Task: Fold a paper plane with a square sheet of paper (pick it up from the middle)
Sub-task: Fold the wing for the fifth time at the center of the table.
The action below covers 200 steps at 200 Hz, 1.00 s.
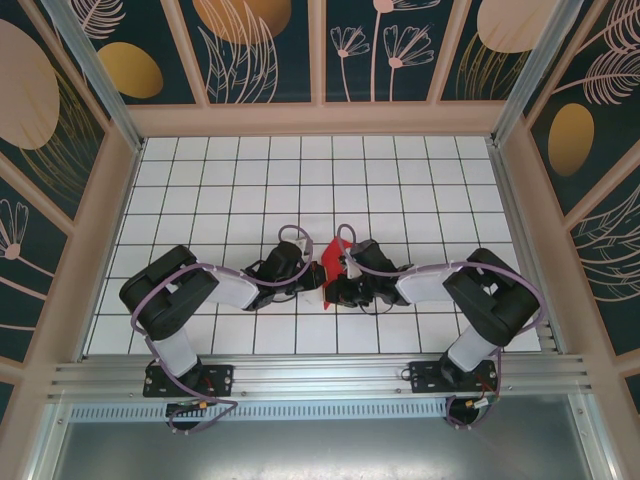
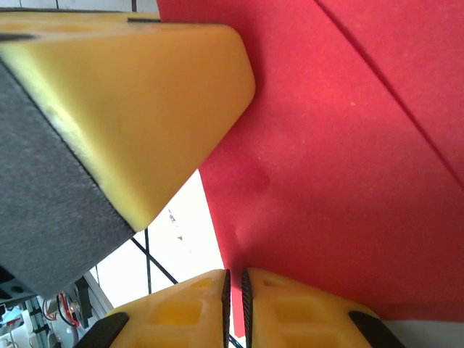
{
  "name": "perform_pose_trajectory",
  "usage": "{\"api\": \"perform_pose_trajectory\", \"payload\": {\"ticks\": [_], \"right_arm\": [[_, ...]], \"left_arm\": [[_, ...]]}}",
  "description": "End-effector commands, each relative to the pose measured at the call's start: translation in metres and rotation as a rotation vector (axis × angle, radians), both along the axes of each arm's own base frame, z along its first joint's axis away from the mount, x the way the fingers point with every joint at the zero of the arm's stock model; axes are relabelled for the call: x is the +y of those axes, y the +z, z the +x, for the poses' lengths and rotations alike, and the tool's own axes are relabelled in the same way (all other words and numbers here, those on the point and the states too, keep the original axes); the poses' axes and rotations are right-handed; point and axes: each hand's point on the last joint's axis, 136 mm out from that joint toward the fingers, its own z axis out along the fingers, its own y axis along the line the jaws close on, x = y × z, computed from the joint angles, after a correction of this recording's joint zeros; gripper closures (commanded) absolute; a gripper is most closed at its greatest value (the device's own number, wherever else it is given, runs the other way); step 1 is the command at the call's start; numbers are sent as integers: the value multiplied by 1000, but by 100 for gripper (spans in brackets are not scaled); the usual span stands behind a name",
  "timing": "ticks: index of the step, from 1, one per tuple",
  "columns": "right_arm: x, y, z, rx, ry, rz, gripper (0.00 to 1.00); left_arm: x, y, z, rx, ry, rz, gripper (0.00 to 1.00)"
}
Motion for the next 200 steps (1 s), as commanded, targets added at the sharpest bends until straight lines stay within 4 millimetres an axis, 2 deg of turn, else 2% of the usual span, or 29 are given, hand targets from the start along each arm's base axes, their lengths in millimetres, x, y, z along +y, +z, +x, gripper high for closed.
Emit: {"api": "perform_pose_trajectory", "payload": {"ticks": [1, 28, 46, 65, 92, 111, 136, 163, 200], "right_arm": [[-7, -3, 2, 0, -29, -58, 83], [-6, 34, 19, -91, -65, -6, 81], [-18, 42, 35, -129, -131, -25, 82], [-27, 38, 46, -122, -176, -36, 83], [-23, 38, 56, -131, -186, -35, 83], [-26, 30, 64, -132, -210, -80, 84], [-31, 12, 66, -109, -213, -150, 85], [-44, -5, 65, -95, -236, -241, 85], [-51, -10, 64, -97, -238, -277, 85]], "left_arm": [[-3, 2, 1, -22, -18, 9, 96], [-3, 2, 1, -23, -19, 13, 95], [-2, 3, 1, -28, -17, 13, 95], [-2, 3, 2, -29, -16, 14, 95], [-2, 3, 2, -31, -15, 14, 95], [-3, 3, 3, -30, -16, 14, 95], [-3, 3, 3, -30, -14, 15, 95], [-3, 3, 3, -34, -19, 25, 95], [-3, 3, 4, -52, -29, 62, 95]]}}
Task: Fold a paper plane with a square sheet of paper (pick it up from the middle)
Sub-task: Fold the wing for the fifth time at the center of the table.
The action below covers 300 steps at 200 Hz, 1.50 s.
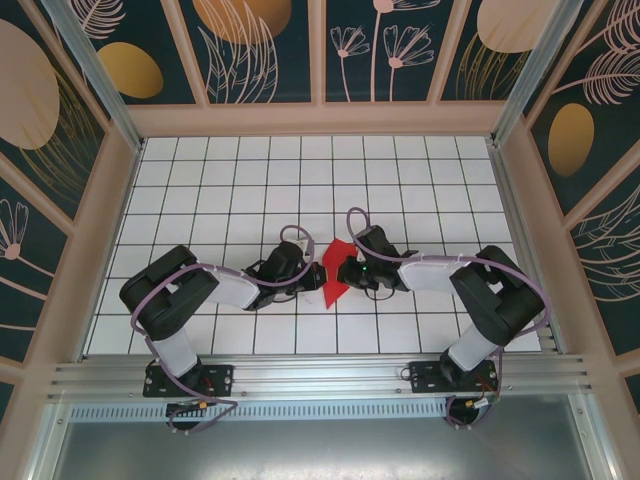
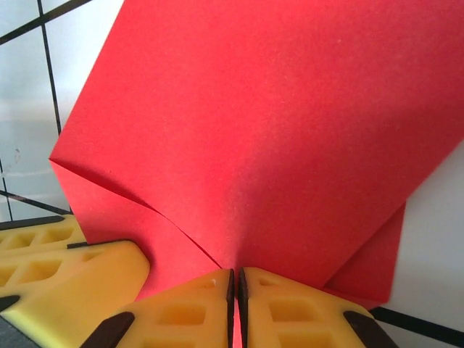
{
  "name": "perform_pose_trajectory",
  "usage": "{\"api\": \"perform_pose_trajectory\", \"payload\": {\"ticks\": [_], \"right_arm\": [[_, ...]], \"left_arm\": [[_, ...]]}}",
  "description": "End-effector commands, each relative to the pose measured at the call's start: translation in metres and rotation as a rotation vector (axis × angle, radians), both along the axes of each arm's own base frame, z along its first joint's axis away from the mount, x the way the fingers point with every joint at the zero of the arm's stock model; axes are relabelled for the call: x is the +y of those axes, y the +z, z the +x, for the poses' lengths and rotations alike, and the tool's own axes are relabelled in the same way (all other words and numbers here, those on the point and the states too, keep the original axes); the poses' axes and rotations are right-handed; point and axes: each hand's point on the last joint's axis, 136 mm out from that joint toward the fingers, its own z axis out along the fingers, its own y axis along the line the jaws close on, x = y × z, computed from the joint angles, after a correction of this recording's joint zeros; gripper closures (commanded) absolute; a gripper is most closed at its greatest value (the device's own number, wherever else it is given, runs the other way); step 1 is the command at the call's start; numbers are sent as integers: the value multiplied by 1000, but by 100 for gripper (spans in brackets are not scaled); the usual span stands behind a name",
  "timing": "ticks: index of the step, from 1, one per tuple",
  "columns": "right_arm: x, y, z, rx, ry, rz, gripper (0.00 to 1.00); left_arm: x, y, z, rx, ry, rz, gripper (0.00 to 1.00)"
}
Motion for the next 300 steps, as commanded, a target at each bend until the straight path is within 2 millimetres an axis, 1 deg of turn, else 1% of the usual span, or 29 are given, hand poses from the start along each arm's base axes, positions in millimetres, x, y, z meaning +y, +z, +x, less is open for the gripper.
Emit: {"api": "perform_pose_trajectory", "payload": {"ticks": [1, 21, 62, 85, 102, 121, 134, 152, 183, 194, 211, 230, 240, 252, 261, 283, 285, 289, 300], "right_arm": [[-13, -8, 2, 0, -16, -82, 85], [-10, -6, 4, -6, -14, -71, 85], [-14, -16, -2, 21, -24, -84, 85], [-14, -17, -7, 34, -17, -68, 85], [-15, -20, -10, 31, -14, -60, 85], [-13, -22, -12, 30, 2, -50, 85], [-13, -22, -11, 27, 8, -51, 85], [-12, -22, -10, 18, 19, -48, 85], [-11, -20, -10, 15, 20, -44, 85], [-12, -20, -10, 12, 17, -46, 85], [-11, -17, -9, 4, 19, -44, 85], [-12, -14, -6, -7, 16, -48, 84], [-12, -12, -5, -17, 15, -48, 82], [-11, -5, -3, -38, 19, -40, 81], [-8, 3, 0, -63, 22, -29, 79], [-5, 23, 5, -131, 26, -16, 71], [-4, 26, 6, -139, 26, -13, 71], [-4, 28, 6, -146, 26, -15, 70], [-4, 31, 5, -157, 28, -29, 69]], "left_arm": [[-2, 4, 5, -40, -11, 43, 95], [-2, 4, 6, -52, -14, 63, 94], [-9, 3, 4, -91, -51, 146, 91], [-13, 5, 5, -101, -62, 159, 84], [-15, 11, 8, -107, -57, 158, 78], [-11, 14, 13, -106, -32, 178, 70], [-8, 17, 17, -97, -19, 165, 68], [-4, 21, 23, -94, -9, 137, 71], [-14, 32, 26, -91, -26, 77, 77], [-15, 31, 26, -87, -30, 73, 80], [-17, 30, 26, -84, -37, 73, 88], [-18, 30, 26, -83, -39, 69, 93], [-16, 29, 27, -81, -26, 76, 94], [-13, 30, 28, -78, -5, 83, 95], [-11, 30, 29, -79, 10, 78, 96], [-7, 27, 27, -67, 51, 69, 99], [-8, 35, 28, -82, 56, 55, 99], [-7, 39, 28, -88, 63, 51, 100], [-4, 39, 30, -95, 91, 61, 100]]}}
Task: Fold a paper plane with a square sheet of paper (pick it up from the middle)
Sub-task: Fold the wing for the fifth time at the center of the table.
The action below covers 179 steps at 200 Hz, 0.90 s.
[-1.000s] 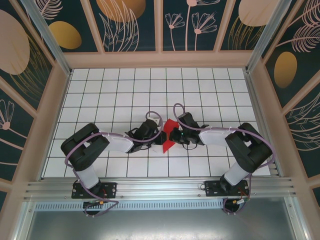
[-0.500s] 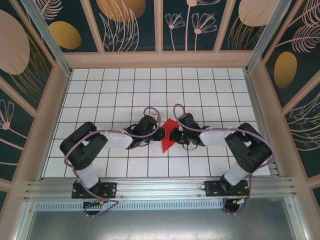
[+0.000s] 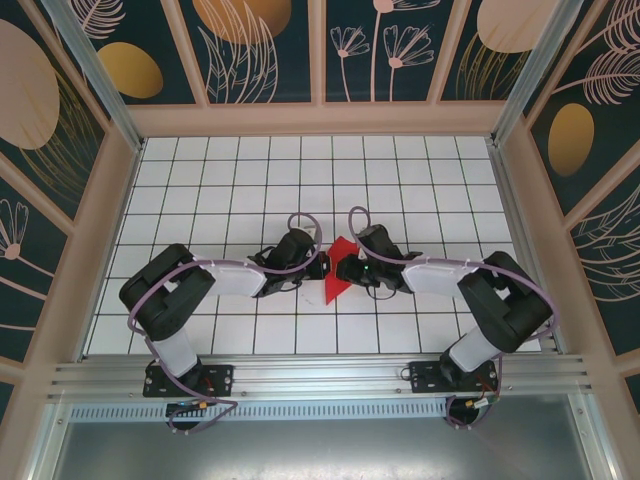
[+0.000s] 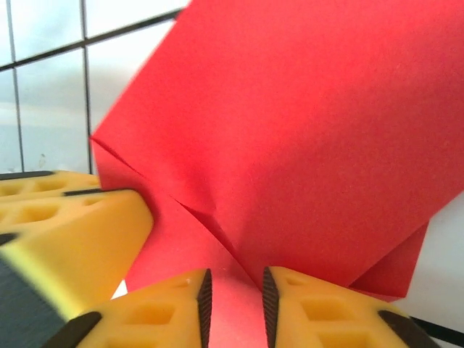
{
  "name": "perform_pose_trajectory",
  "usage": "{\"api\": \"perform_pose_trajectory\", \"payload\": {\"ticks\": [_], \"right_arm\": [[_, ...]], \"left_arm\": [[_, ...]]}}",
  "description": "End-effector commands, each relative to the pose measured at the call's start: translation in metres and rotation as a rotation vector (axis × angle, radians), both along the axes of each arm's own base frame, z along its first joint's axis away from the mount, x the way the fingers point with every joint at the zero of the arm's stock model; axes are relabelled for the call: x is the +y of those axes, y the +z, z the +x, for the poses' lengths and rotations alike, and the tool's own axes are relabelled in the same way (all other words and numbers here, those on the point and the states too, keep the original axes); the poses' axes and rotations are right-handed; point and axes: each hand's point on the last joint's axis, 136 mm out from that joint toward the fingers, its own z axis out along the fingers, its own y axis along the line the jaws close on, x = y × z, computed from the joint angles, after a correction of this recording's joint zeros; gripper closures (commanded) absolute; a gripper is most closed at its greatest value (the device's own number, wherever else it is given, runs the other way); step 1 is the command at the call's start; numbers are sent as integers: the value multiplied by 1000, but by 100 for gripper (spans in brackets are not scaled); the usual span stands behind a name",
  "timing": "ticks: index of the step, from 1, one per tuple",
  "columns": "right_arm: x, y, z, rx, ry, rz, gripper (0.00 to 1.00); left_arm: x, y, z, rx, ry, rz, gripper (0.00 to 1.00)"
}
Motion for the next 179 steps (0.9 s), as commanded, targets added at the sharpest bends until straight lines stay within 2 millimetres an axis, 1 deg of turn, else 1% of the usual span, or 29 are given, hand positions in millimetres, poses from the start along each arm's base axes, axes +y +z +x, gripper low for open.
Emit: {"api": "perform_pose_trajectory", "payload": {"ticks": [1, 14, 29, 43, 55, 67, 83, 98, 132, 149, 168, 179], "right_arm": [[-3, 14, -1, -57, 9, -33, 69], [-2, 15, -3, -62, 15, -42, 70], [-2, 12, -6, -49, 12, -46, 74], [2, 14, -10, -40, 33, -23, 78], [7, 19, -12, -60, 36, -16, 78], [7, 23, -12, -93, 25, -30, 76], [-2, 27, -9, -143, -15, -70, 71], [-5, 35, -9, -183, -24, -62, 71], [3, 44, -23, -196, 33, 16, 73], [0, 47, -27, -244, 6, 3, 71], [-9, 51, -29, -312, -43, 14, 66], [-13, 52, -31, -340, -48, 23, 60]], "left_arm": [[3, 22, 6, -49, 72, -40, 100], [6, 22, 8, -54, 97, -33, 100], [6, 22, 6, -58, 103, -26, 100], [6, 21, 5, -58, 116, -20, 100], [6, 20, 3, -52, 127, -21, 100], [7, 19, 2, -46, 145, -24, 100], [6, 22, 1, -47, 163, -34, 100], [4, 23, 0, -43, 168, -46, 100], [1, 24, -2, -35, 189, -58, 100], [1, 24, -4, -25, 202, -77, 100], [1, 27, -4, -18, 216, -101, 100], [1, 28, -5, -14, 221, -107, 100]]}}
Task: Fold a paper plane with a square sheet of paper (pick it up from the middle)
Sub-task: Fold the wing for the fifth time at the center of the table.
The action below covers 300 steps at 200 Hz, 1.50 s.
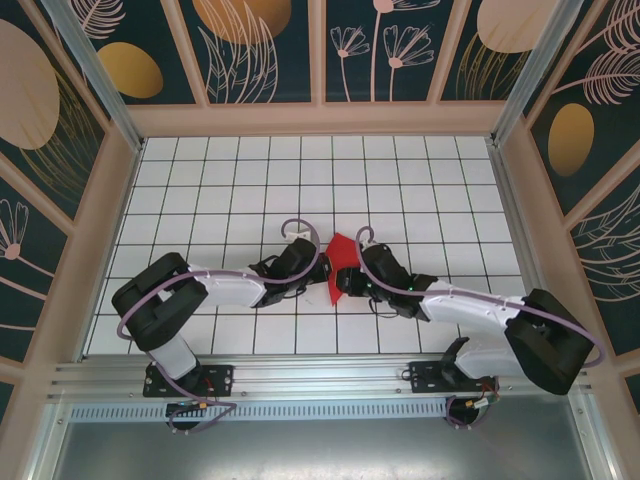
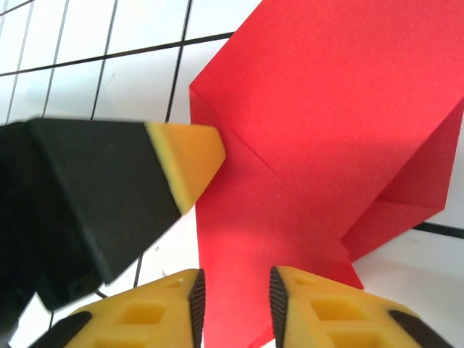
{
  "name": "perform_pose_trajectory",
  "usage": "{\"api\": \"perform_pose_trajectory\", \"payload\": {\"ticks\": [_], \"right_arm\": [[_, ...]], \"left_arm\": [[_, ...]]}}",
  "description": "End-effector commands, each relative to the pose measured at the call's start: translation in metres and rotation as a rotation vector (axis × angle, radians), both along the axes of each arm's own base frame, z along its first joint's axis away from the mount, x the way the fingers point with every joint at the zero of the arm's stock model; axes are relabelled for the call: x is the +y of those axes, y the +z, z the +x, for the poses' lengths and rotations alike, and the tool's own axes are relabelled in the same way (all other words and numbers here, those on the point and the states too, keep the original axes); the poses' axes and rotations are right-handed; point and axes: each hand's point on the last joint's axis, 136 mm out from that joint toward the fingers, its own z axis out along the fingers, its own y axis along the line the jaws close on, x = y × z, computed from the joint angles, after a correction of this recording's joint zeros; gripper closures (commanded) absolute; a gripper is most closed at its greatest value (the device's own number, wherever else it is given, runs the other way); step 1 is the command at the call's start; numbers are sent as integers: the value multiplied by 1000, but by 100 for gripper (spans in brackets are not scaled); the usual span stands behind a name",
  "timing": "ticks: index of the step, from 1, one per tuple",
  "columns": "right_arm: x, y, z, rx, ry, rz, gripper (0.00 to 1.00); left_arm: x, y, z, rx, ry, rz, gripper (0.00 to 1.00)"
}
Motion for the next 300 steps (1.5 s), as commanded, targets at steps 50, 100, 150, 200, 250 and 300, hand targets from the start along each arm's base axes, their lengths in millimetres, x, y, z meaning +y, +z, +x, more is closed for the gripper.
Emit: {"api": "perform_pose_trajectory", "payload": {"ticks": [50, 100, 150, 200, 250, 300], "right_arm": [[5, 18, -9, -352, 51, -148, 55], [17, 14, -12, -602, 101, -378, 55], [25, 2, -12, -679, 160, -489, 53], [29, -6, -6, -747, 180, -594, 54], [28, -9, 1, -801, 178, -677, 58], [22, -25, 2, -773, 156, -708, 78]], "left_arm": [[-4, 19, 1, -8, 42, -89, 100], [-8, 17, 0, 4, 26, -97, 98], [-13, 13, -1, 16, 7, -97, 97], [-16, 12, -1, 24, -7, -95, 95], [-18, 9, -3, 36, -19, -96, 93], [-20, 10, -2, 35, -23, -97, 87]]}}
